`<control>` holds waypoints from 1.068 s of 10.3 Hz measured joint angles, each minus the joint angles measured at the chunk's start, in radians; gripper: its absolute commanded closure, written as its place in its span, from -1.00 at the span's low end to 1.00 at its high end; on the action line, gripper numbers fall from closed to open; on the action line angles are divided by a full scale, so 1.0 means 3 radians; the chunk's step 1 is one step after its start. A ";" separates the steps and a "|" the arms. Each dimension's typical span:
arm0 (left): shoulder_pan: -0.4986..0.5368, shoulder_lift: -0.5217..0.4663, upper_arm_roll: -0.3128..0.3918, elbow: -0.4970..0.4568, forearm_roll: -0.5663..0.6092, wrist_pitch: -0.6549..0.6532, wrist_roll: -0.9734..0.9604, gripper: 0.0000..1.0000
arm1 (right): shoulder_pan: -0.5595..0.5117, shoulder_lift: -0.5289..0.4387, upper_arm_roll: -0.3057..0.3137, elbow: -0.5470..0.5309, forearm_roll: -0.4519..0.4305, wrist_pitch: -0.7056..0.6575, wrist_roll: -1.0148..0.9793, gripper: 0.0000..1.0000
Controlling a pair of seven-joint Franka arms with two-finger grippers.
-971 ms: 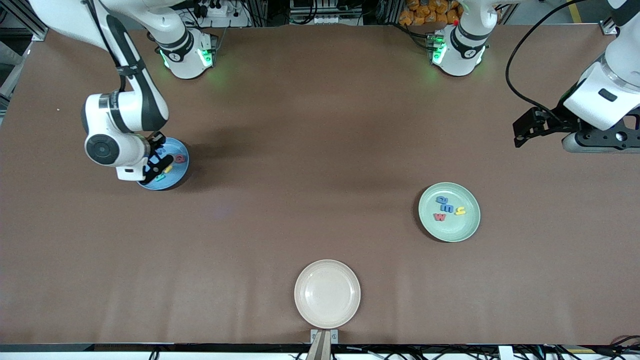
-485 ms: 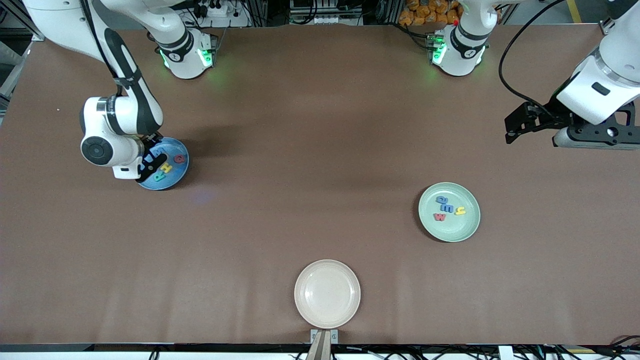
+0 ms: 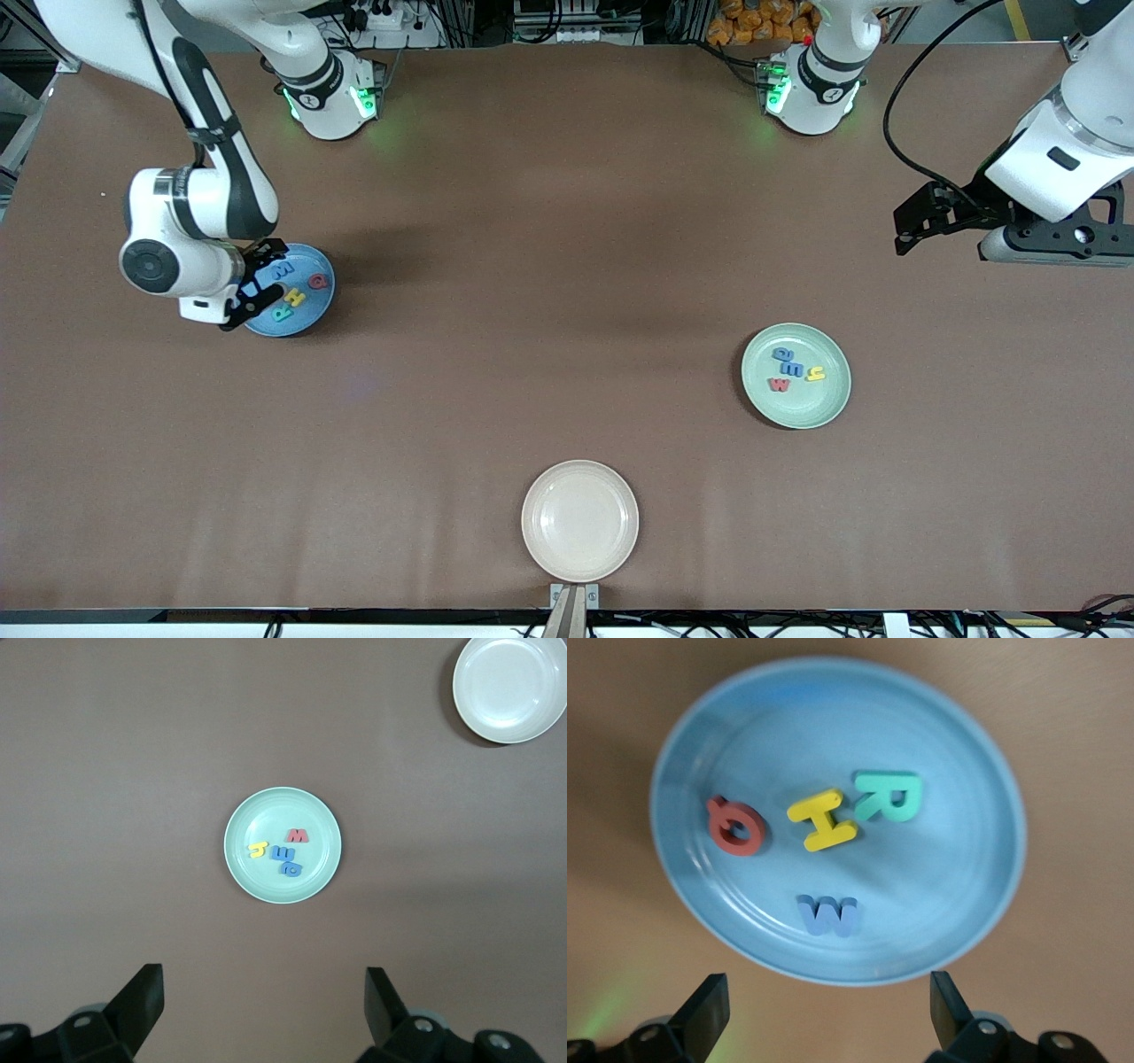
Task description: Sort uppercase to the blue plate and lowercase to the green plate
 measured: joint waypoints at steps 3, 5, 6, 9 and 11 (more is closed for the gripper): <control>0.0000 0.0002 0.0000 -0.0001 0.0000 0.0004 0.0000 -1.00 | -0.0020 -0.0351 -0.0014 0.0539 0.0395 -0.0630 0.0128 -1.00; 0.0000 0.0003 0.0000 -0.0001 0.0000 0.0007 0.0000 -1.00 | -0.0021 -0.0541 -0.0010 0.1103 0.0431 -0.1137 0.0320 -1.00; 0.0001 0.0003 0.0000 -0.0001 0.0000 0.0008 0.0000 -1.00 | -0.0020 -0.0565 -0.0008 0.1388 0.0434 -0.1294 0.0401 -1.00; 0.0004 0.0003 0.0003 0.0000 0.0000 0.0010 0.0000 -1.00 | -0.0019 -0.0567 0.0005 0.2015 0.0439 -0.1460 0.0717 -1.00; 0.0012 0.0004 0.0012 0.0000 0.0000 0.0011 0.0000 -1.00 | -0.0015 -0.0566 0.0122 0.2366 0.0439 -0.1639 0.0876 -1.00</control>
